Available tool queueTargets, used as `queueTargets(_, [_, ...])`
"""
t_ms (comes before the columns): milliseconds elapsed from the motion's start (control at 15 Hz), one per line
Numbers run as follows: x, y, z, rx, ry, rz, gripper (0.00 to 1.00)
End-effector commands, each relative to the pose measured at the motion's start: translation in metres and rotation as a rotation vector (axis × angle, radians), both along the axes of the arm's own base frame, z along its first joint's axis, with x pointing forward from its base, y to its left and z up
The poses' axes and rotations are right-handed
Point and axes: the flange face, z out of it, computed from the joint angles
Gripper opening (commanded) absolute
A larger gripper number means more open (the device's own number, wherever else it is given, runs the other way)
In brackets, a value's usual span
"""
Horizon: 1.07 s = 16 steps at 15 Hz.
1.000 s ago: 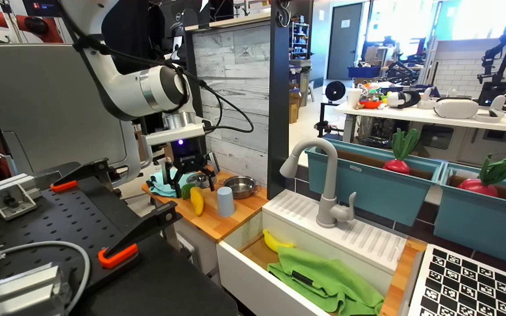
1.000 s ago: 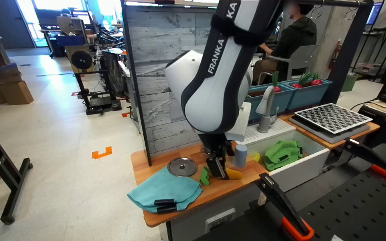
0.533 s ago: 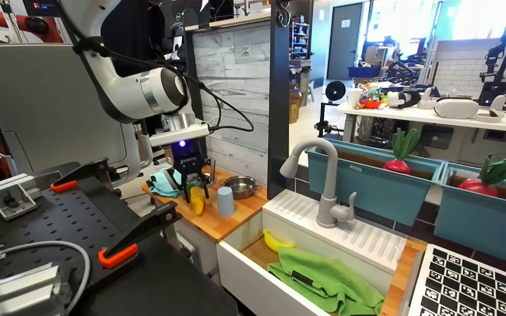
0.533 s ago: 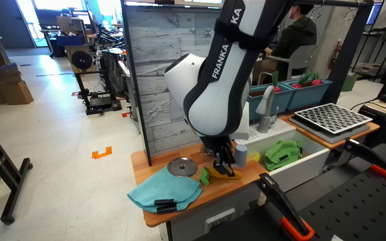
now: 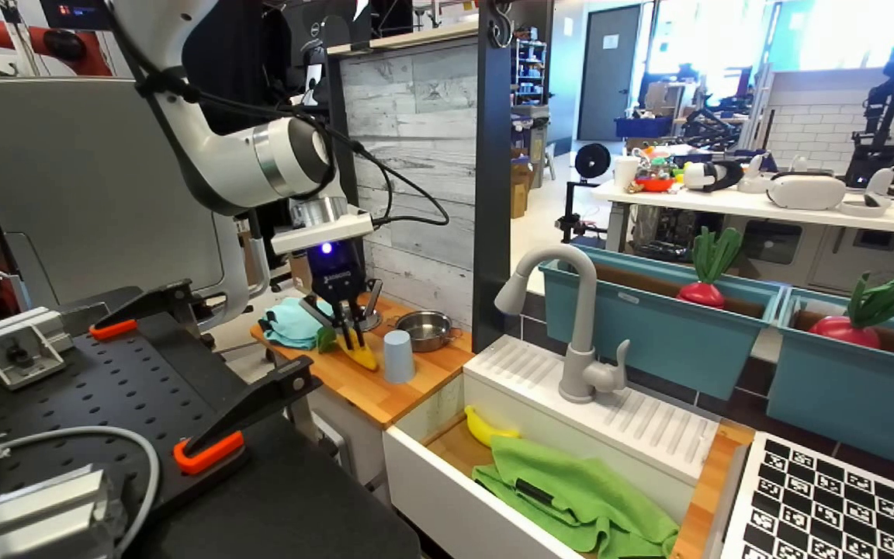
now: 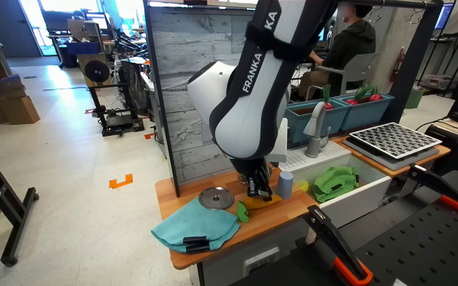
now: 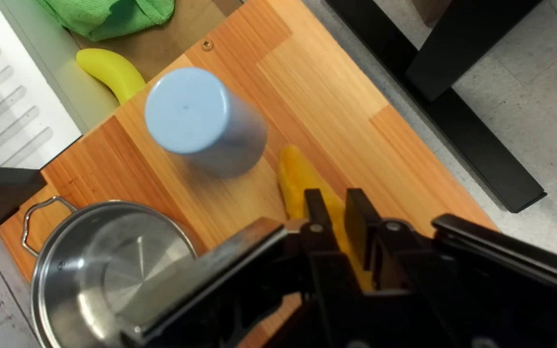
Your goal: Remove the lid from the pot, then put the carrot in the pot
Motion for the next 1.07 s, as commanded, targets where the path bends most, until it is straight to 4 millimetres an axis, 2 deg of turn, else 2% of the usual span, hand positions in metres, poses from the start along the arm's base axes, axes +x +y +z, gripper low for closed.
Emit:
queueTargets(0, [0.01, 0.009, -0.004, -0.032, 0.011, 0.016, 0.48])
queueTargets(467, [0.023, 0.015, -0.011, -0.043, -0.001, 0.012, 1.0])
queueTargets(533, [0.024, 0.016, -0.012, -0.043, -0.003, 0.016, 1.0])
queueTargets(600, [0.024, 0.017, -0.014, -0.045, -0.004, 0.018, 0.94])
queueTargets(667, [0.024, 0.017, -0.016, -0.047, -0.002, 0.02, 0.69])
queueTargets(800, [0.024, 0.018, -0.02, -0.054, -0.004, 0.028, 0.67])
queueTargets(1000, [0.021, 0.02, -0.025, -0.061, 0.002, 0.036, 0.43])
